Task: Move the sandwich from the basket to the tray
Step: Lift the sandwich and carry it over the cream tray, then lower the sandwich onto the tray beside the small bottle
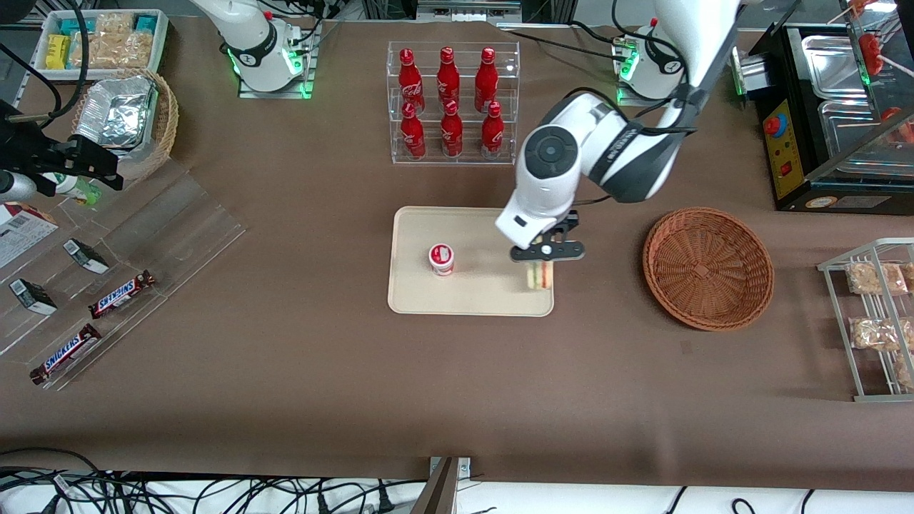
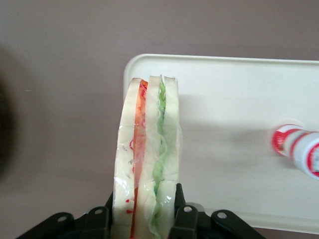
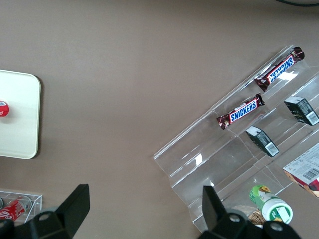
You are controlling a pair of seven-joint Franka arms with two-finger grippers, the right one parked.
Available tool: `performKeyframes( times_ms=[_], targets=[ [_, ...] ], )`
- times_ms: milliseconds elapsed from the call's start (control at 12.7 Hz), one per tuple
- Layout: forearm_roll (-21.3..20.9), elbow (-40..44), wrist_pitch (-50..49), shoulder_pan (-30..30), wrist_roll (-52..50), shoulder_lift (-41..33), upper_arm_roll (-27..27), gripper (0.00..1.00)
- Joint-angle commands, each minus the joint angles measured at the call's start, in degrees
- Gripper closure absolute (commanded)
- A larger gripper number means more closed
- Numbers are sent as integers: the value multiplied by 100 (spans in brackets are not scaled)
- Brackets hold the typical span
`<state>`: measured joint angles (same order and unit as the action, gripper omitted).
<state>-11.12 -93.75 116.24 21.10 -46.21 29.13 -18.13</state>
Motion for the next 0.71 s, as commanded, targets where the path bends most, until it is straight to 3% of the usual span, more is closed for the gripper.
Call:
performKeyframes(
  times_ms=[0, 315, 630],
  targets=[
    [-48, 208, 327, 332, -247, 400, 81, 57],
    [-522, 191, 627, 500, -520, 752, 72, 57],
    [-610, 147, 645, 465, -520, 796, 99, 57]
  ],
)
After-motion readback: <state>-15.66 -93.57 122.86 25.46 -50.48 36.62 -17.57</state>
